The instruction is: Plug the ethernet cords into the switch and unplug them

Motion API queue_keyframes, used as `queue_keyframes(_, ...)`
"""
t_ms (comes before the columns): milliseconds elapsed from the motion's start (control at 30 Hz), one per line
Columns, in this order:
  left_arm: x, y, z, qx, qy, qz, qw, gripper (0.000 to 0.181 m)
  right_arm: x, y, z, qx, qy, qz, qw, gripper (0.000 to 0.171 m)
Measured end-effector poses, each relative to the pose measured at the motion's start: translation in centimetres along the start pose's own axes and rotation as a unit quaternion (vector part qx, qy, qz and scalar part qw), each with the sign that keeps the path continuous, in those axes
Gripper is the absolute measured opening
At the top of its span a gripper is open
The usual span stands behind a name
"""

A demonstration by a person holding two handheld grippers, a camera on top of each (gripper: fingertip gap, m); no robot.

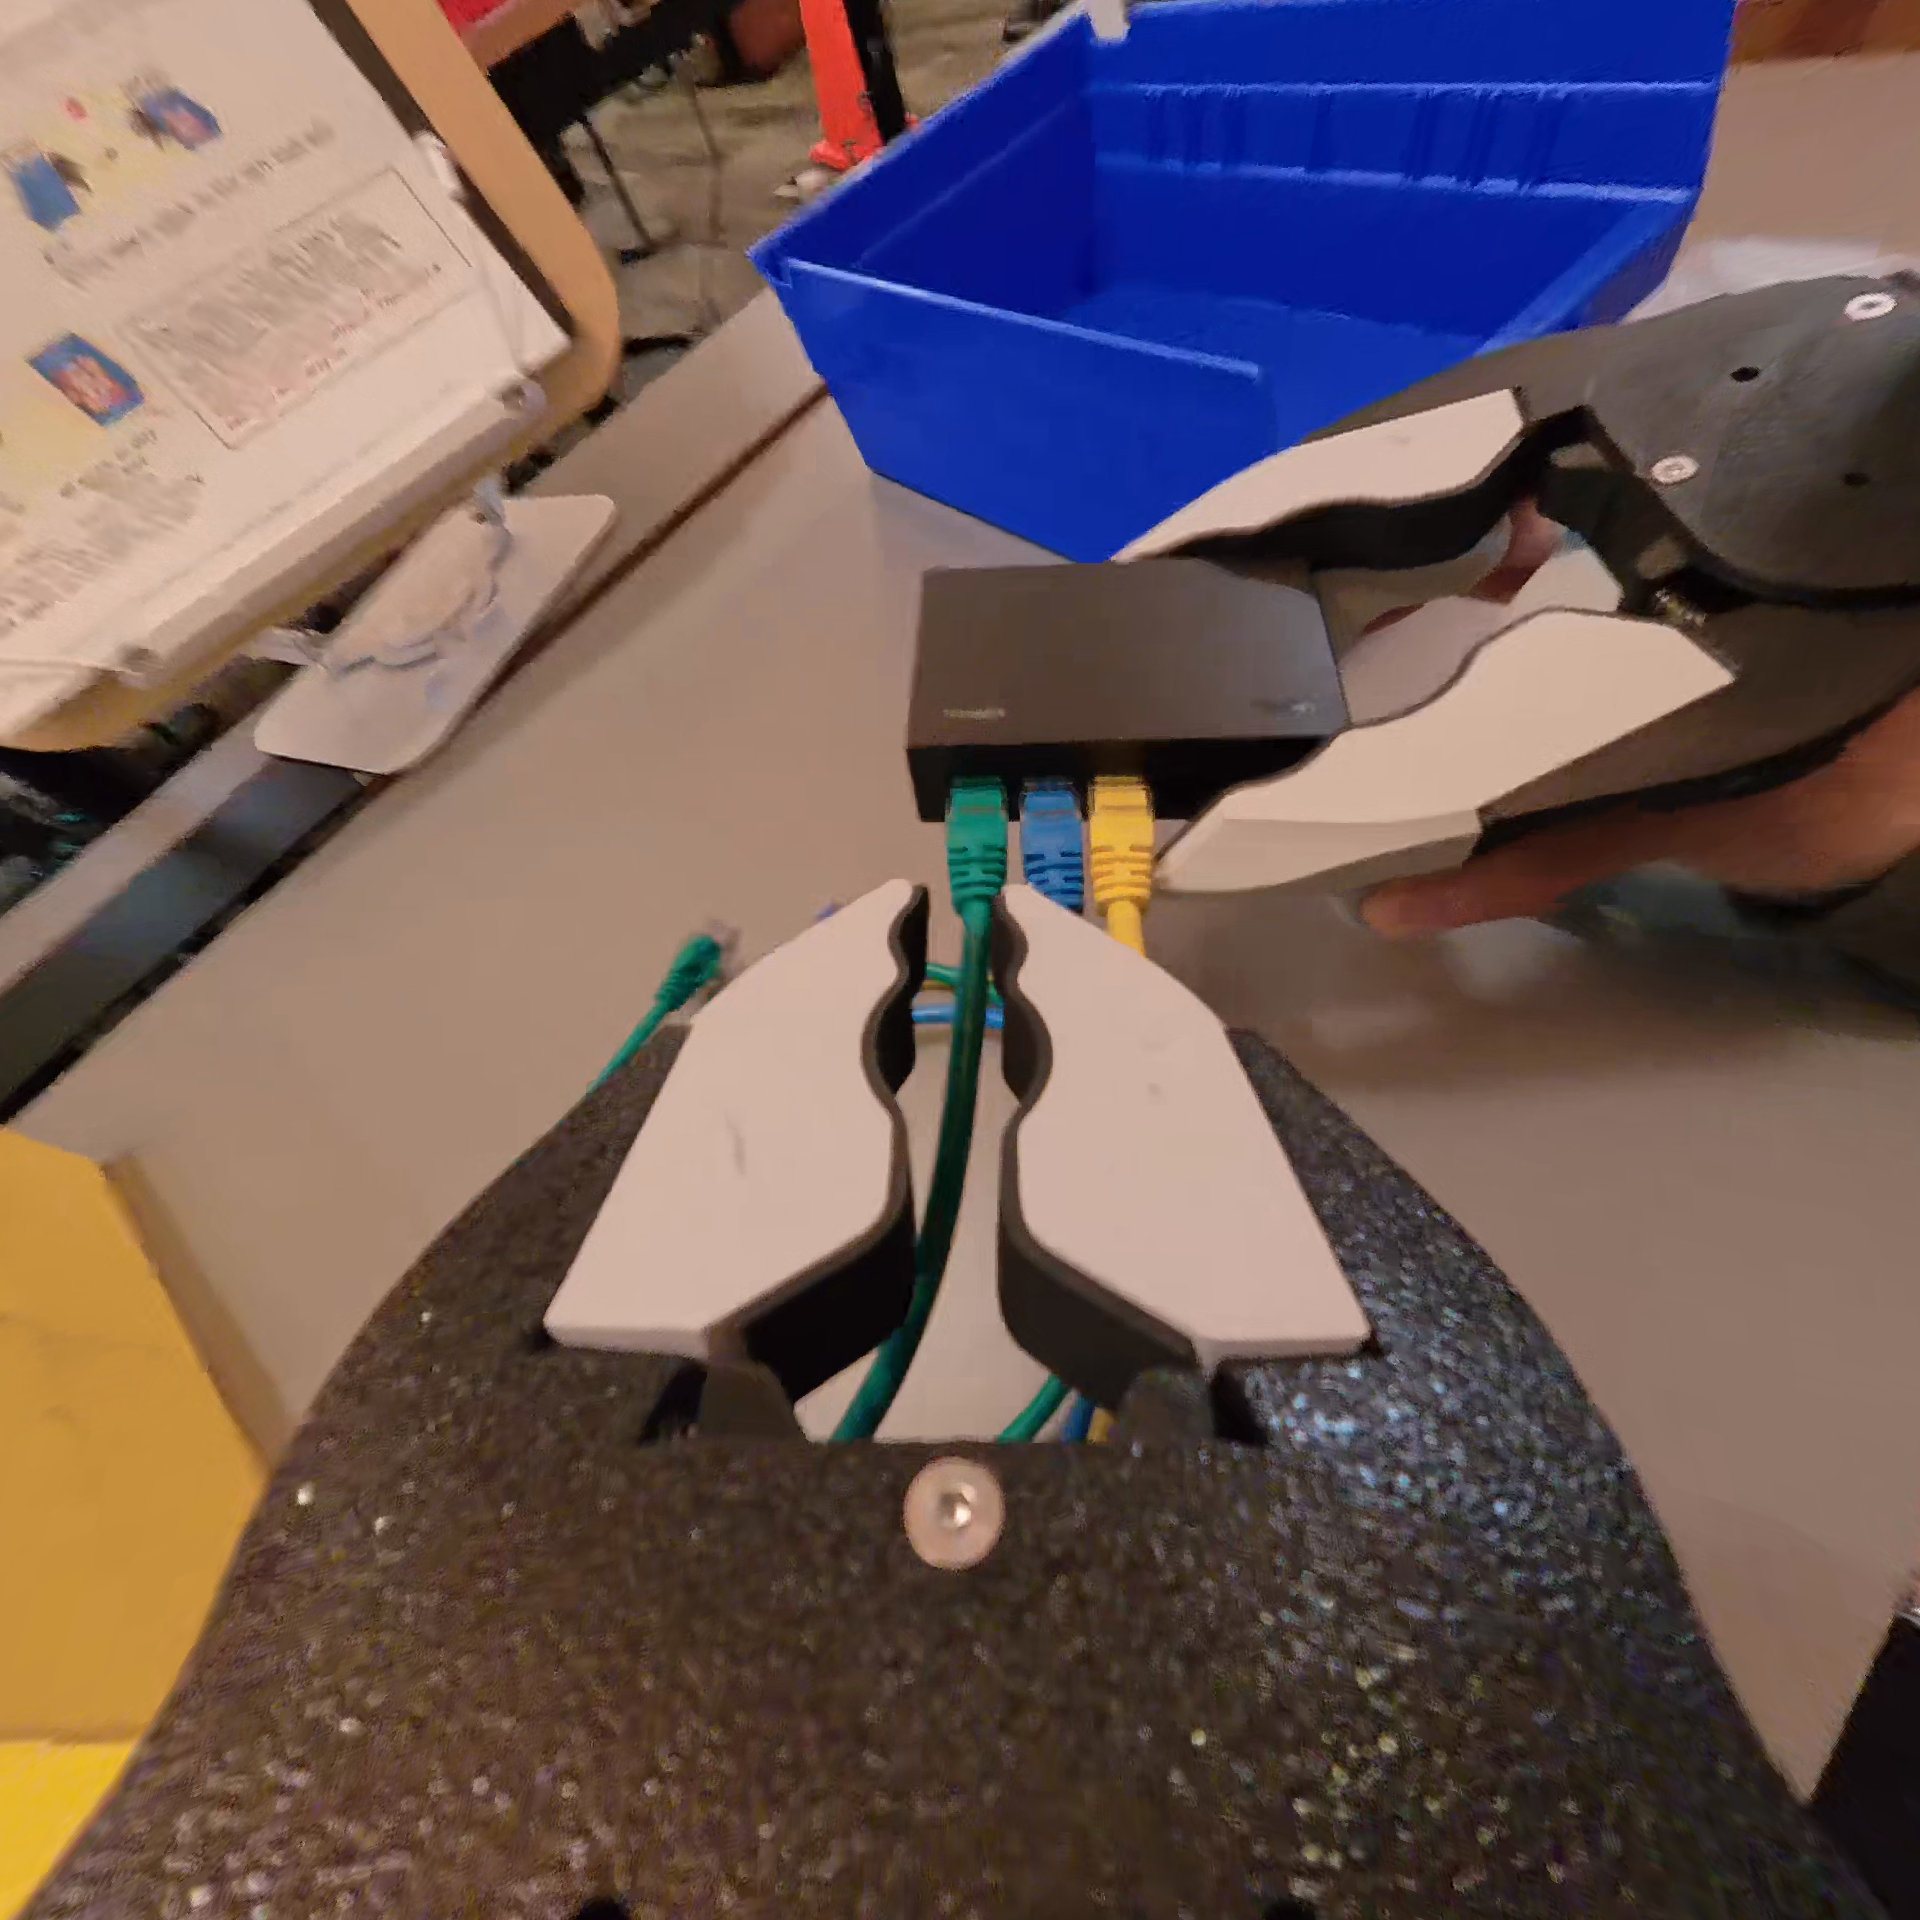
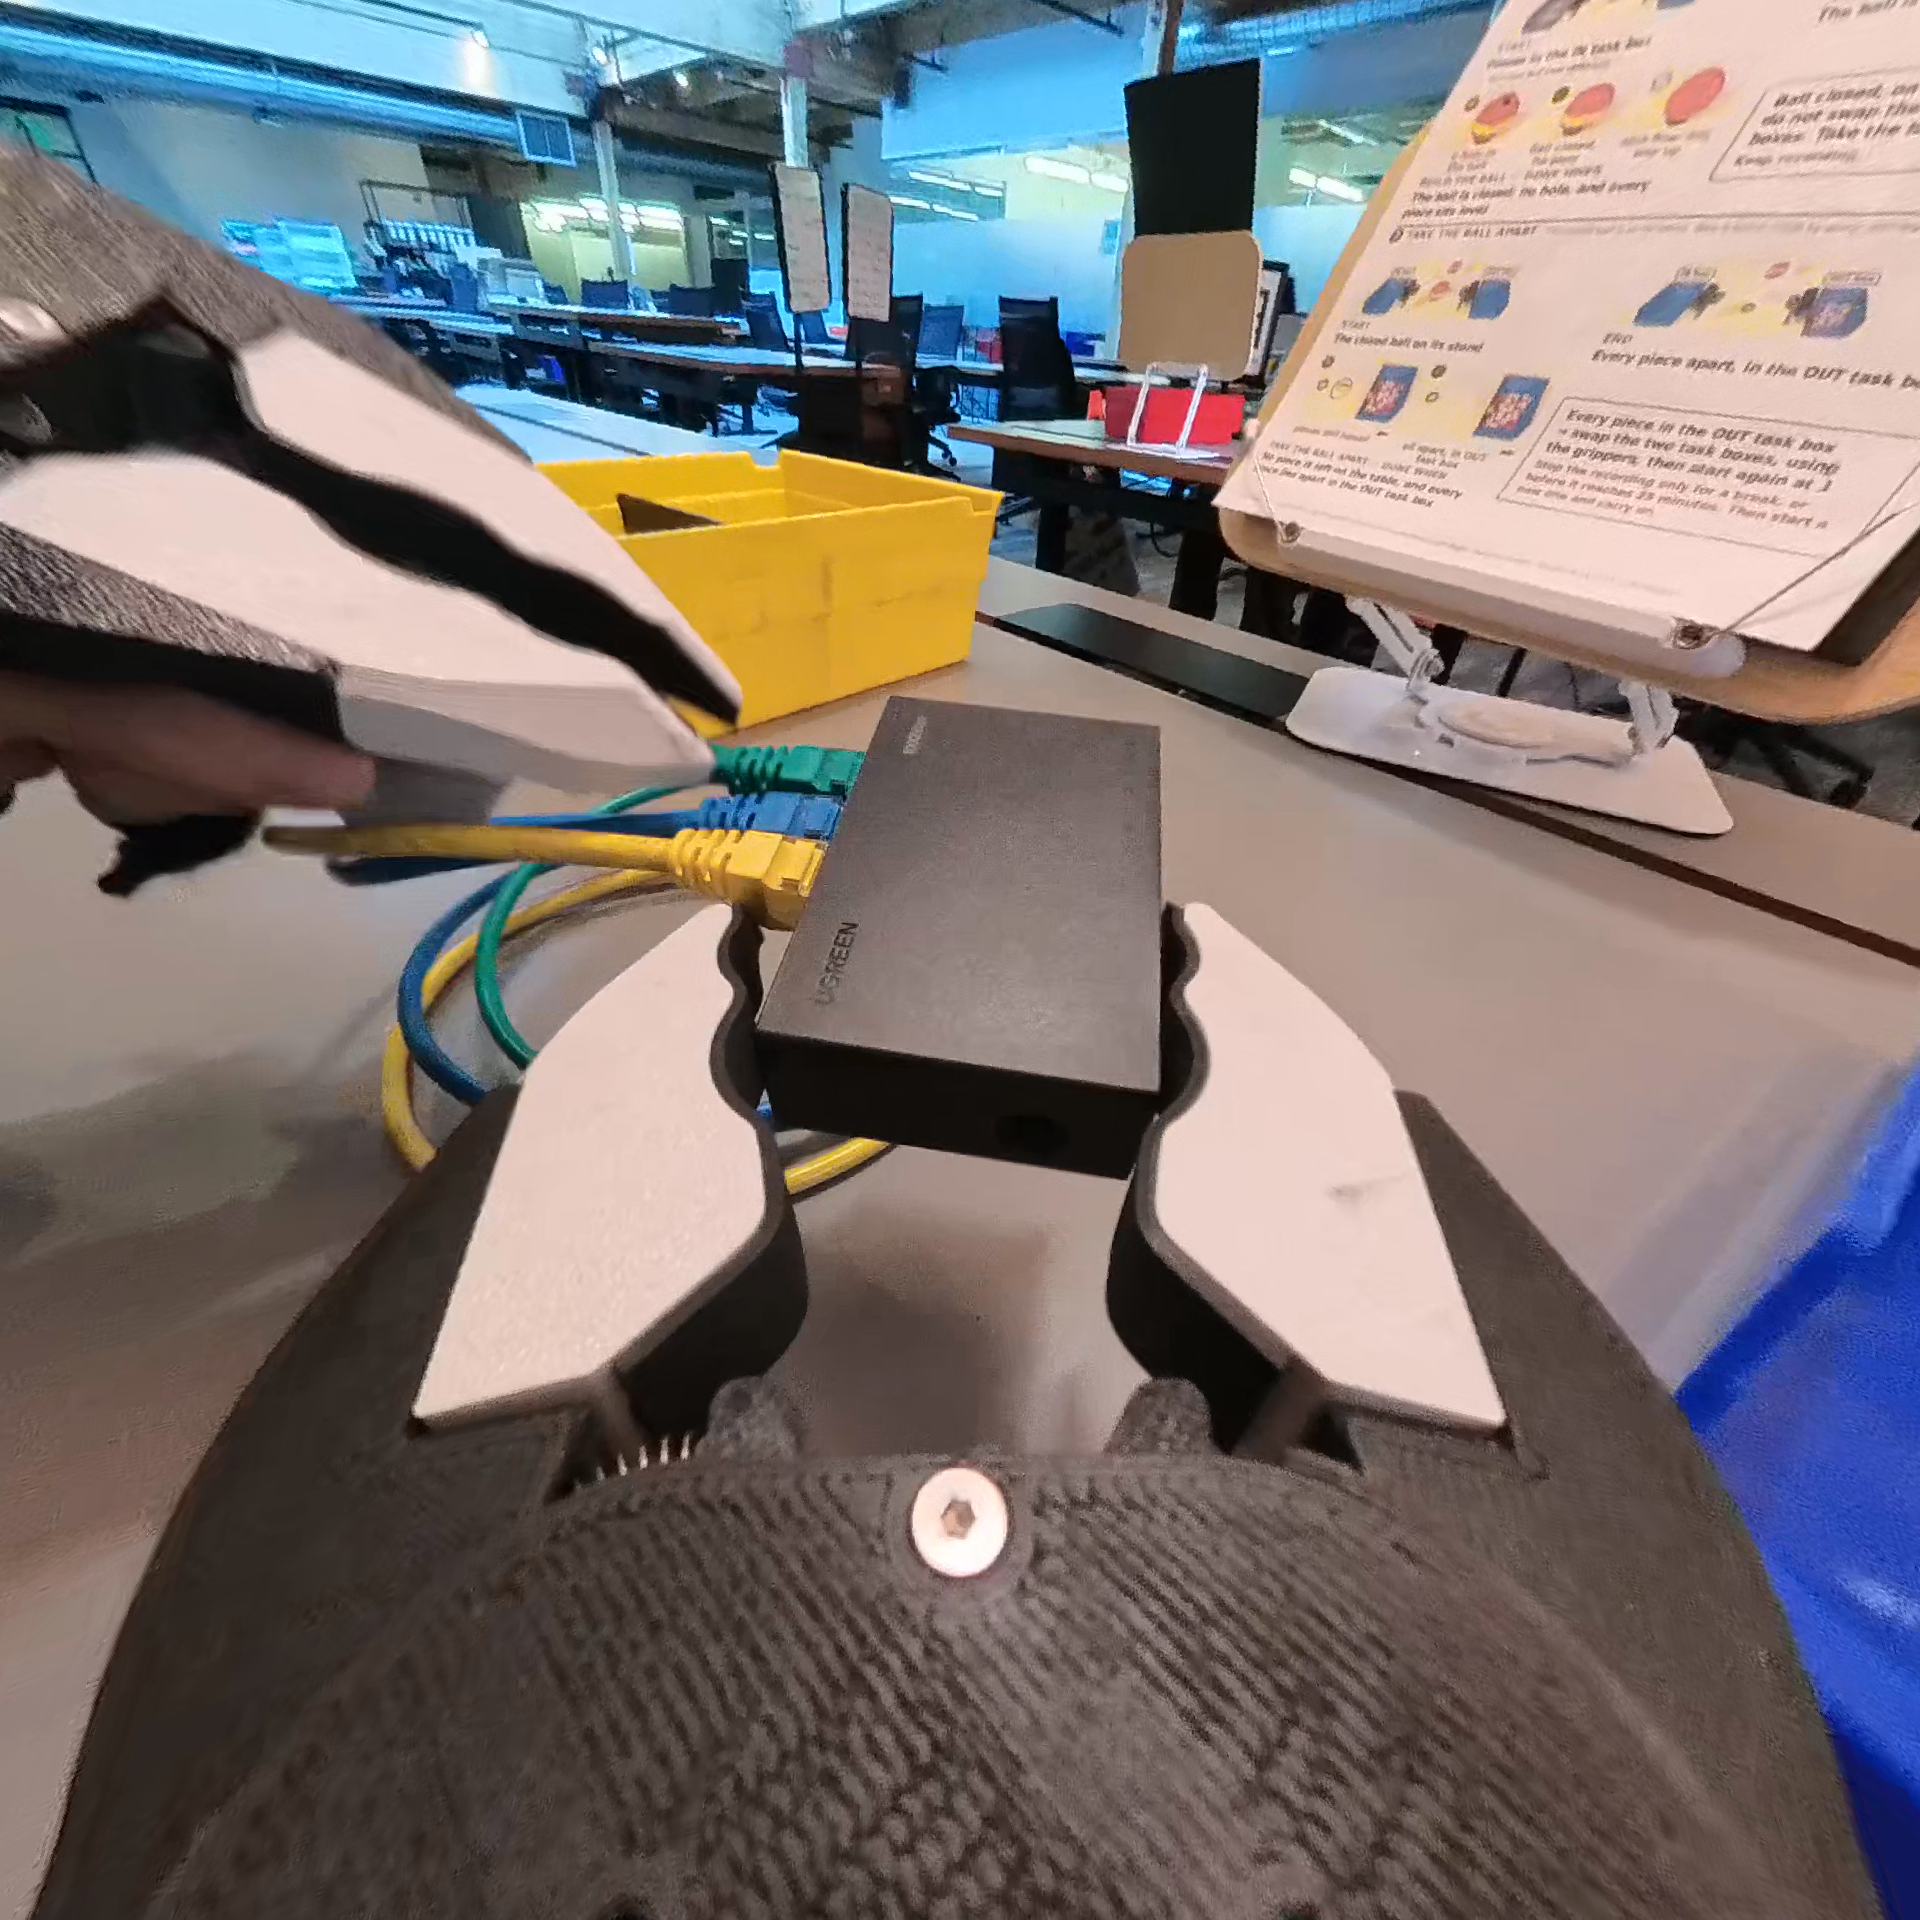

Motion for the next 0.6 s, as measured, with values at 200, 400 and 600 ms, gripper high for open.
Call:
queue_keyframes(200,3.1,-5.4,2.9,0.082,-0.029,-0.082,0.993,0.026,1.8,-1.0,-0.9,-0.015,0.008,-0.038,0.999,0.074)
queue_keyframes(400,-1.9,-10.9,10.9,0.223,-0.134,-0.095,0.961,0.042,8.1,-4.5,-2.9,-0.047,0.006,-0.113,0.992,0.074)
queue_keyframes(600,-9.3,-9.2,11.5,0.183,-0.227,-0.069,0.954,0.046,15.0,-6.4,-6.5,-0.085,0.004,-0.167,0.982,0.074)
Point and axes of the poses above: each gripper's, where its closed fingertips meet, y out along the fingers, x out of its top, z = x × y across the jaws, the point moved 3 cm from there along -y, back along the fingers, and after that the axes turned 2 degrees about -x, right-handed, at the moved point
